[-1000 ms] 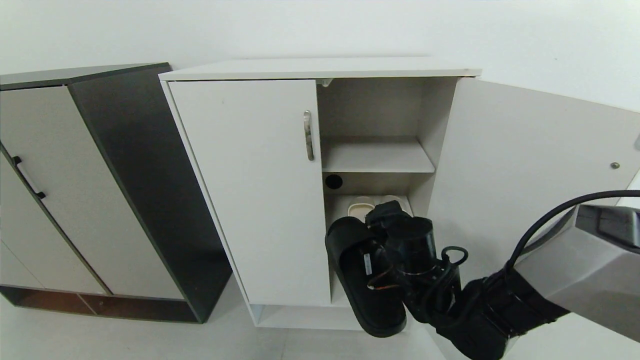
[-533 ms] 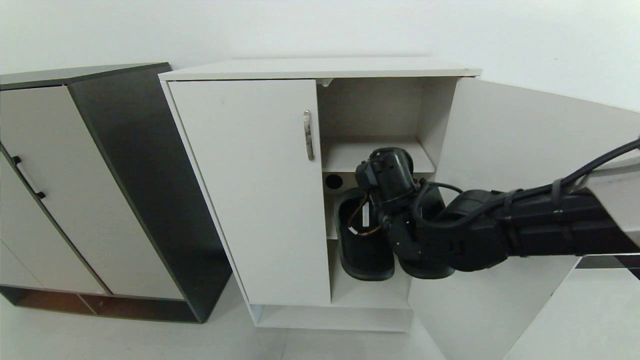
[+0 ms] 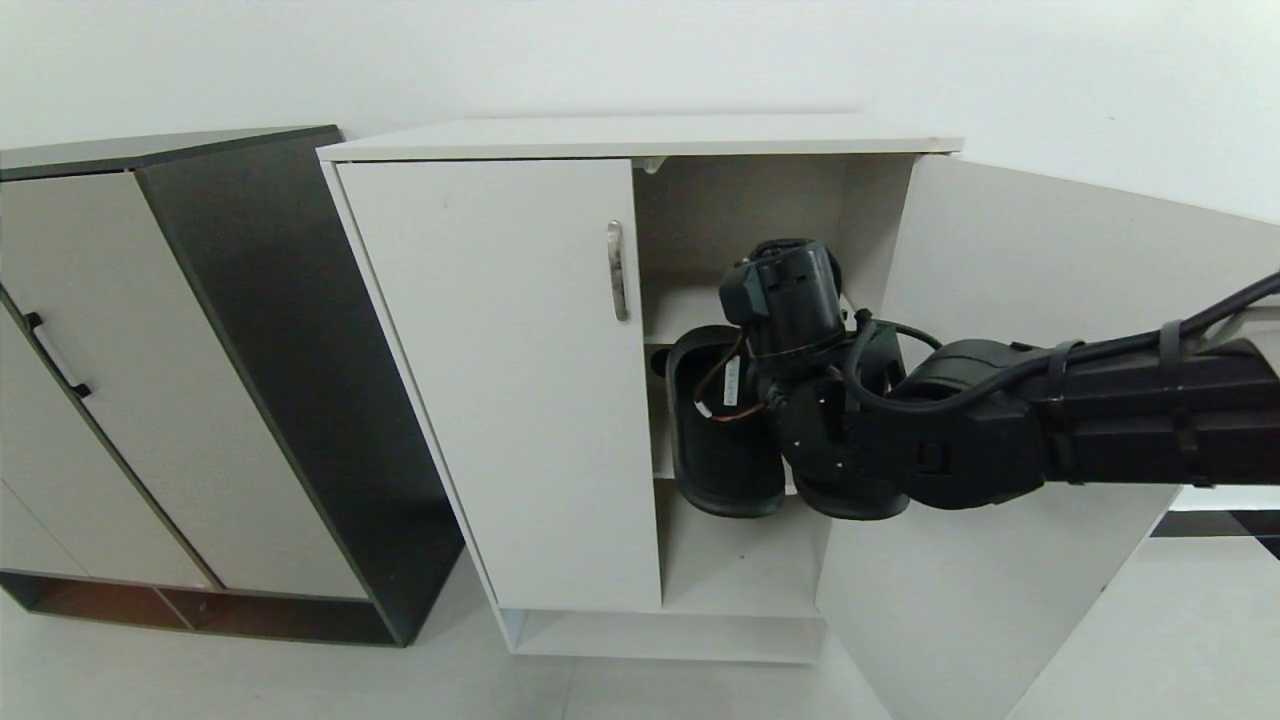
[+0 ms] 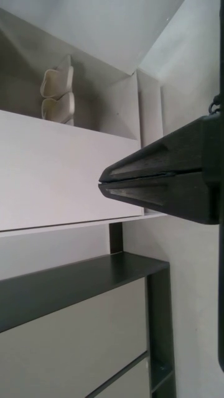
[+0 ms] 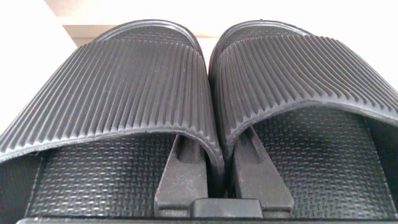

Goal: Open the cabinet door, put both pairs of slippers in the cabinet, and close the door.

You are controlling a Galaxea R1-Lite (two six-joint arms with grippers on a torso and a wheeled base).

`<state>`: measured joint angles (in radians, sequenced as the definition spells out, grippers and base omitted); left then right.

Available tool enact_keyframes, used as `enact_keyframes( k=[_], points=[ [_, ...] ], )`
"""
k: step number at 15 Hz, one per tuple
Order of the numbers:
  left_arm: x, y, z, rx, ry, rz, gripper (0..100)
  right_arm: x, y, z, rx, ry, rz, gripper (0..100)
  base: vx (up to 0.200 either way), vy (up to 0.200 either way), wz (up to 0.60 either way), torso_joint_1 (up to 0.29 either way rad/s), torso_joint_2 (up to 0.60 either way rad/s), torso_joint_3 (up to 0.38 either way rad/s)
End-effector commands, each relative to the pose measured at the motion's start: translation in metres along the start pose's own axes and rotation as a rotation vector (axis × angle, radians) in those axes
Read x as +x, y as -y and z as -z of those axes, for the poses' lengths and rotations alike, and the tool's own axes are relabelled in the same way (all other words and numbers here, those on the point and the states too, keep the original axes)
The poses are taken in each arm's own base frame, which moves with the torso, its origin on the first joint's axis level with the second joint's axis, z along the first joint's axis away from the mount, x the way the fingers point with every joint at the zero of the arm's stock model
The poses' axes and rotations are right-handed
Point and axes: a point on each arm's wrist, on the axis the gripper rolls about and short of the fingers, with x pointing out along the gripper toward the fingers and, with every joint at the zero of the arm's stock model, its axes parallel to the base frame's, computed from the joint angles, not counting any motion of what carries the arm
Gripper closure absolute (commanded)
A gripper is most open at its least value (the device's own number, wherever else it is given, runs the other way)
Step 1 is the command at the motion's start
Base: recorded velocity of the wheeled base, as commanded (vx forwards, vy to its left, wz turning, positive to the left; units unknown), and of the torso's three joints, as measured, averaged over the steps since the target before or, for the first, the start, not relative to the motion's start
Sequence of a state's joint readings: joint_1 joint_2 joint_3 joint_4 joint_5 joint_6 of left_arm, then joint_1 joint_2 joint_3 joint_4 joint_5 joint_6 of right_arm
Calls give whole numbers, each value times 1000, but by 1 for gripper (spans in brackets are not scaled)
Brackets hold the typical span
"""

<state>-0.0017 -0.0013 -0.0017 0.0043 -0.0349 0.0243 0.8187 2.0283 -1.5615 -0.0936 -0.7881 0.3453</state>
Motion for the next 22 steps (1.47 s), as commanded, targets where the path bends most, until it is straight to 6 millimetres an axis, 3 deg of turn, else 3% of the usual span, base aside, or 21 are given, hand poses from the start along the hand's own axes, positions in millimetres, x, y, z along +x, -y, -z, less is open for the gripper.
enact_keyframes(
  k=[1,13,19,22],
  points=[
    [0,0,0,0,-2,0,100,3,-2,5,-8,-6,2,100,200,0,0,7,7,7],
    [0,0,0,0,-2,0,100,6,-3,8,-42,-8,4,100,200,0,0,2,4,5],
    [0,0,0,0,-2,0,100,14,-8,13,-27,15,-1,100,0,0,0,0,0,0],
    [0,0,0,-1,-2,0,100,28,-4,18,-52,17,18,100,0,0,0,0,0,0]
  ],
)
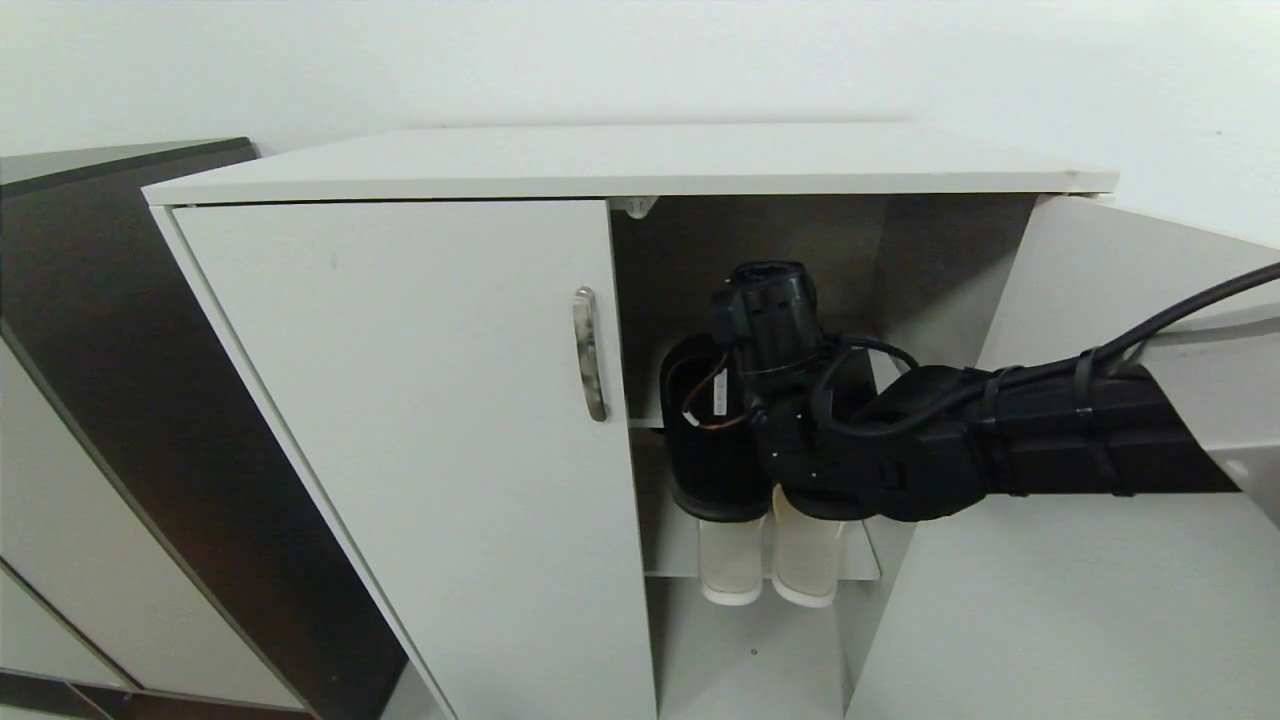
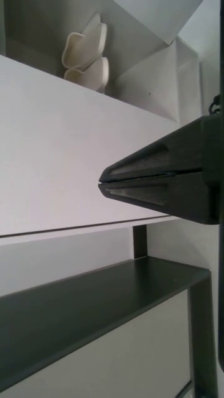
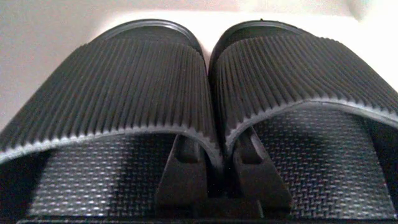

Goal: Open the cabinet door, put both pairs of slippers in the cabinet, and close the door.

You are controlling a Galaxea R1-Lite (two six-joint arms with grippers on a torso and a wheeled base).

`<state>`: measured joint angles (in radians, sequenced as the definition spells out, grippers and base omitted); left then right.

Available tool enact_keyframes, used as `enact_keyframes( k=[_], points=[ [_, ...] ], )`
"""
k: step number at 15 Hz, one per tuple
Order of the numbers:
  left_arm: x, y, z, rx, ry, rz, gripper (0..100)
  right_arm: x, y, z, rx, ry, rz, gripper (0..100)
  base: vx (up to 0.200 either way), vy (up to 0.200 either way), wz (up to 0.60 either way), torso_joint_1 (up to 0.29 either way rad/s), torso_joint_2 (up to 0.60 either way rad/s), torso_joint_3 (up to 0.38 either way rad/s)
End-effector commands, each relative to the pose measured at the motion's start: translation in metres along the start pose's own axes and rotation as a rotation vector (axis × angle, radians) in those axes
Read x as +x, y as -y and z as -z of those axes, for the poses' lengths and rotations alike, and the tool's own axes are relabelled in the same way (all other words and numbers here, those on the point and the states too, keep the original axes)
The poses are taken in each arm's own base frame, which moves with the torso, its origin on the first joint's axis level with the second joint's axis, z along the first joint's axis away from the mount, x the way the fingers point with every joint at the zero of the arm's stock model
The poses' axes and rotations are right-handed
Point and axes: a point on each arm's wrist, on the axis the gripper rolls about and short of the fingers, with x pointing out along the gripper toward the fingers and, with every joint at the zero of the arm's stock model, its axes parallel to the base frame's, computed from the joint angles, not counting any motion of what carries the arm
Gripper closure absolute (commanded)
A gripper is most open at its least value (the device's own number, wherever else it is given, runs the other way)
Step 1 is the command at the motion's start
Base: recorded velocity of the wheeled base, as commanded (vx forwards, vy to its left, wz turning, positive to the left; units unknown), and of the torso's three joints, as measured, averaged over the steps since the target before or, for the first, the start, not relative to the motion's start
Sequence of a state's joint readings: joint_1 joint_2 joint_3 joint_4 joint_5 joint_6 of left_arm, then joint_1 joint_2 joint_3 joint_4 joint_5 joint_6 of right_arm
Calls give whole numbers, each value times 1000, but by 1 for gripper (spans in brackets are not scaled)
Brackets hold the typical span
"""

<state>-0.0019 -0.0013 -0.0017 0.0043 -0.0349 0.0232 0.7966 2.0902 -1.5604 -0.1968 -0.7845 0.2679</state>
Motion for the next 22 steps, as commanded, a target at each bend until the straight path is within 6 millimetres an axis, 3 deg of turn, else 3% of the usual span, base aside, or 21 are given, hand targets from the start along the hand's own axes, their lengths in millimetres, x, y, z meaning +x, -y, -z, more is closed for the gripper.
enact_keyframes(
  k=[1,6,13,22],
  points=[
    [0,0,0,0,-2,0,100,12,1,6,-20,4,14,100,0,0,0,0,0,0],
    [0,0,0,-8,-2,-1,100,51,4,2,-10,50,29,100,0,0,0,0,0,0],
    [0,0,0,-14,0,-14,100,62,0,-27,-17,38,49,100,0,0,0,0,0,0],
    [0,0,0,-22,0,-17,100,76,2,-21,-27,23,70,100,0,0,0,0,0,0]
  ],
)
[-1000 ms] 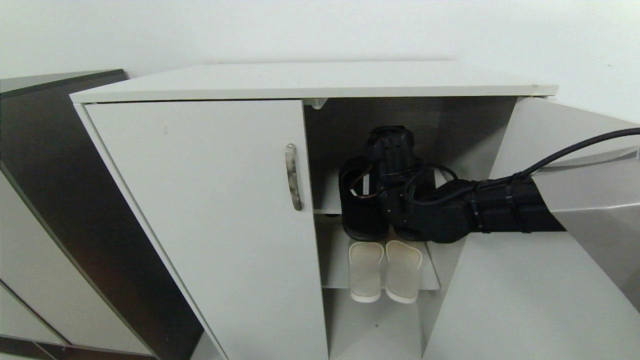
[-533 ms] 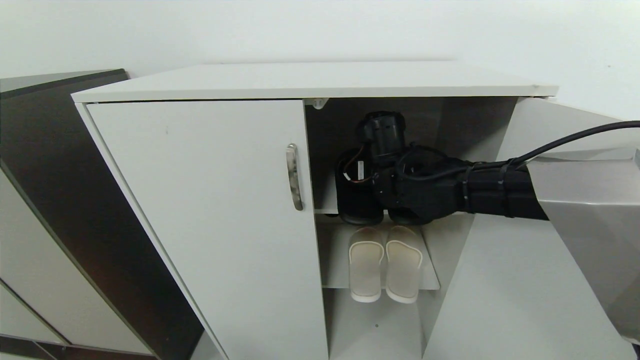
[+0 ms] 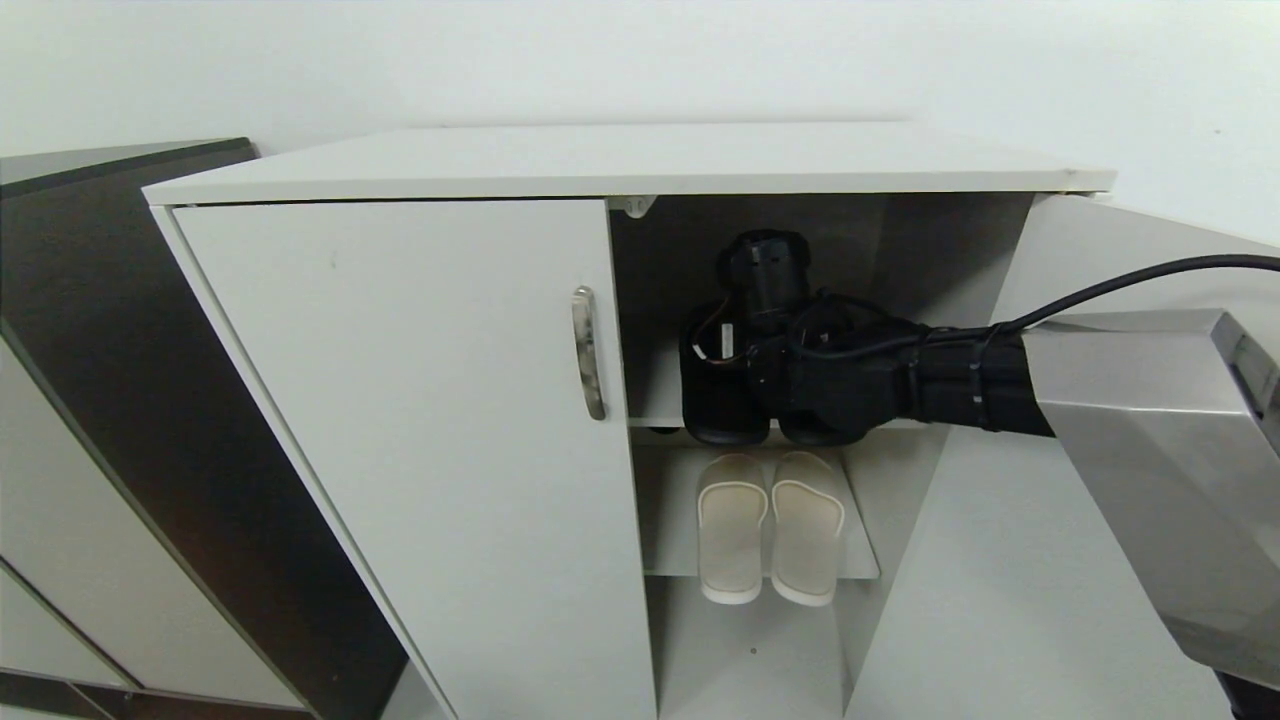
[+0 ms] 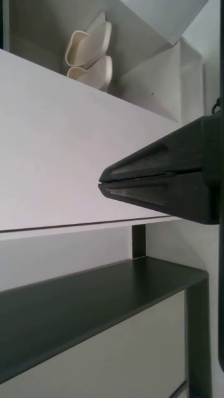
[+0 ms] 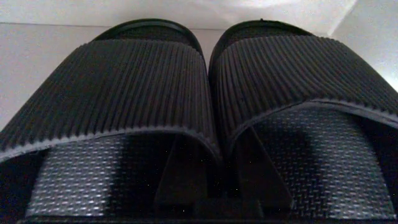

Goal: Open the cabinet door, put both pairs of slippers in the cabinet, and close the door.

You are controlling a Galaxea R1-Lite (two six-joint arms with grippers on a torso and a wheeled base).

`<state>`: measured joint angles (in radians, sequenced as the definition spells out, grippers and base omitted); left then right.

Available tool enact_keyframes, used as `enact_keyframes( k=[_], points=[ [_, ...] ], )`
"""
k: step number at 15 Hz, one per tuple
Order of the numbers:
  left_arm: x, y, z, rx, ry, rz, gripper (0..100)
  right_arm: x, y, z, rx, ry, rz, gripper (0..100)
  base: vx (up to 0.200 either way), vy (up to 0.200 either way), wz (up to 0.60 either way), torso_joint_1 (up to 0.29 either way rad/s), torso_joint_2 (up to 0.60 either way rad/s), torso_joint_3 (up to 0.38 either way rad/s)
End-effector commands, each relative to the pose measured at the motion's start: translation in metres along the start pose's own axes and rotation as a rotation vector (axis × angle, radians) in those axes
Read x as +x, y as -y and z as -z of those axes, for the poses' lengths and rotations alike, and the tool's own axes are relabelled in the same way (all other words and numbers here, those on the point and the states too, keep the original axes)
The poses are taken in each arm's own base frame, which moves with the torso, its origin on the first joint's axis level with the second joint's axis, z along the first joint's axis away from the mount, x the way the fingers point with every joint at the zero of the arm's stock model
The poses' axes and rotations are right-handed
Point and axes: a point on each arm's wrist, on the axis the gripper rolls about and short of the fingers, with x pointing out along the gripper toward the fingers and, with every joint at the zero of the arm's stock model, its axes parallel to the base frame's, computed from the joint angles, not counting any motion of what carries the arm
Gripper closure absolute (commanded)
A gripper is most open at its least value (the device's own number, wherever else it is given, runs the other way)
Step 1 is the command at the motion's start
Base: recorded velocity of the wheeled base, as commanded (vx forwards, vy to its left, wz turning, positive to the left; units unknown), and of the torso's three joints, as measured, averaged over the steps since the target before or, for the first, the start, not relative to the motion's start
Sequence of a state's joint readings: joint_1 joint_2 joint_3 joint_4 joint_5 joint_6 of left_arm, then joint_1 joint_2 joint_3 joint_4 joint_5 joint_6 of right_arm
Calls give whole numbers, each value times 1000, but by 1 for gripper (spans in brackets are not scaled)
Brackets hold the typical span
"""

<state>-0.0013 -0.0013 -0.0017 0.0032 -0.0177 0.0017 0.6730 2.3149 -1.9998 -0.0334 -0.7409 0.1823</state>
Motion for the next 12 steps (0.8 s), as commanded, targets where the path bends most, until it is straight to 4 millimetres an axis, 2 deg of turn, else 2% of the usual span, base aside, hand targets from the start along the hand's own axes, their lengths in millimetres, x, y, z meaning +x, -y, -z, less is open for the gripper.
enact_keyframes(
  k=[1,2,3,7,10,12],
  points=[
    [0,0,0,0,-1,1,100,2,-1,3,-5,-5,1,100,0,0,0,0,0,0],
    [0,0,0,0,-1,1,100,2,-1,3,-5,-5,1,100,0,0,0,0,0,0],
    [0,0,0,0,-1,1,100,2,-1,3,-5,-5,1,0,0,0,0,0,0,0],
    [0,0,0,0,-1,1,100,-5,2,-2,-2,-3,0,0,0,0,0,0,0,0],
    [0,0,0,1,-1,1,100,-28,5,-4,-18,-18,-16,0,0,0,0,0,0,0],
    [0,0,0,1,-1,1,100,-55,10,-8,-33,-22,-21,0,0,0,0,0,0,0]
  ],
)
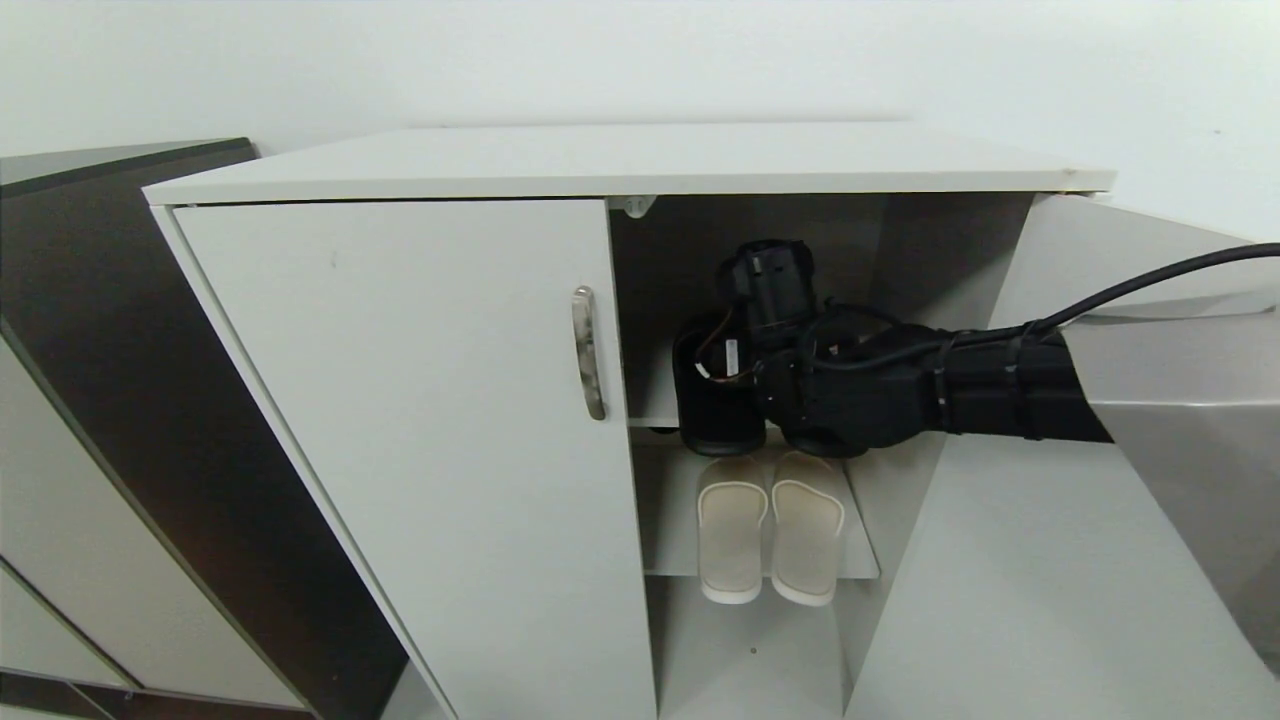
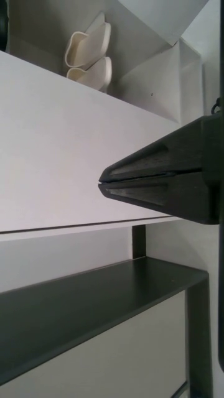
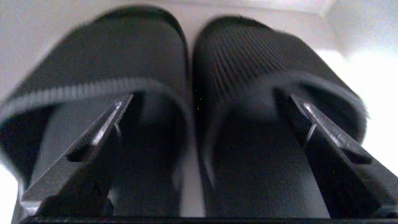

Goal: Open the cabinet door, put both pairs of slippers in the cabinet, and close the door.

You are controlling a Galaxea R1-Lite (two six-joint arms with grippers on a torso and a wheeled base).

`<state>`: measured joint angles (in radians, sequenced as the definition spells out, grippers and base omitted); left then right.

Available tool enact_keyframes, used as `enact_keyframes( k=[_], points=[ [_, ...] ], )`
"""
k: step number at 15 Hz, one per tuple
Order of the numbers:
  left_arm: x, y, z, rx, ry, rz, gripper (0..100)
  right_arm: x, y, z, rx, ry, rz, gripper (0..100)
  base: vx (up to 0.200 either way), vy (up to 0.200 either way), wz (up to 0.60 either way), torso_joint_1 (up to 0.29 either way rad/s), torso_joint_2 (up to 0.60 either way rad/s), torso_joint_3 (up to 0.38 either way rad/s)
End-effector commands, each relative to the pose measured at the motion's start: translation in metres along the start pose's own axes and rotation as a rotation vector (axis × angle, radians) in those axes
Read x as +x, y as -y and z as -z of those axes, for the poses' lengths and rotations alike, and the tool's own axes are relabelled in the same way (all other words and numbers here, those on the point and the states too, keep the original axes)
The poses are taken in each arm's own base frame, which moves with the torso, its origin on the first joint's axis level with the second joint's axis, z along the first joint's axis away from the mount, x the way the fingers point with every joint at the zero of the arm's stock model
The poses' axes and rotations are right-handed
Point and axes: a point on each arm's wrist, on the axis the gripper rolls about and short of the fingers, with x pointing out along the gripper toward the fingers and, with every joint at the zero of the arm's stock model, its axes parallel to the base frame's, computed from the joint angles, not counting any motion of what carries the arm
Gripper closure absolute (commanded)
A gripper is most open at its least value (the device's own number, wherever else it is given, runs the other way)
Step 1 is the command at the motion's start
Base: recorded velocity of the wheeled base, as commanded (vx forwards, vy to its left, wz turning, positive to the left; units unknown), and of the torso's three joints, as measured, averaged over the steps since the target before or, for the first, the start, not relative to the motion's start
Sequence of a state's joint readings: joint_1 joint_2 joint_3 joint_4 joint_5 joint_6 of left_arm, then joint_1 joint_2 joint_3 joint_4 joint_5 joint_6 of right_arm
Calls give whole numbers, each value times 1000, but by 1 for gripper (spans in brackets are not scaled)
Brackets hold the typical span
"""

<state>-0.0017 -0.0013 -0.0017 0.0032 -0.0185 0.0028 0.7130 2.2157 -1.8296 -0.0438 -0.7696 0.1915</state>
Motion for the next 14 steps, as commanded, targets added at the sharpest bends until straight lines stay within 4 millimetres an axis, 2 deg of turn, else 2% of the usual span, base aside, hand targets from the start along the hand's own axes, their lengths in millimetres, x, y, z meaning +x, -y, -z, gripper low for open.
enact_keyframes(
  k=[1,3,5,6,7,8,9,14],
  points=[
    [0,0,0,0,-1,0,100,-40,8,-12,9,16,-32,0,0,0,0,0,0,0],
    [0,0,0,0,-1,0,100,-68,13,-6,16,17,-72,0,0,0,0,0,0,0],
    [0,0,0,0,-1,0,100,-87,15,2,20,29,-110,0,0,0,0,0,0,0],
    [0,0,0,0,-1,0,100,-105,19,11,18,40,-145,100,0,0,0,0,0,0],
    [0,0,0,0,-1,0,100,-106,20,11,20,42,-147,100,0,0,0,0,0,0],
    [0,0,0,2,-1,0,100,-123,26,22,27,55,-182,100,0,0,0,0,0,0],
    [0,0,0,2,-1,0,100,-128,28,25,40,66,-195,100,0,0,0,0,0,0],
    [0,0,0,2,-1,0,100,-124,25,37,39,69,-196,100,0,0,0,0,0,0]
  ],
)
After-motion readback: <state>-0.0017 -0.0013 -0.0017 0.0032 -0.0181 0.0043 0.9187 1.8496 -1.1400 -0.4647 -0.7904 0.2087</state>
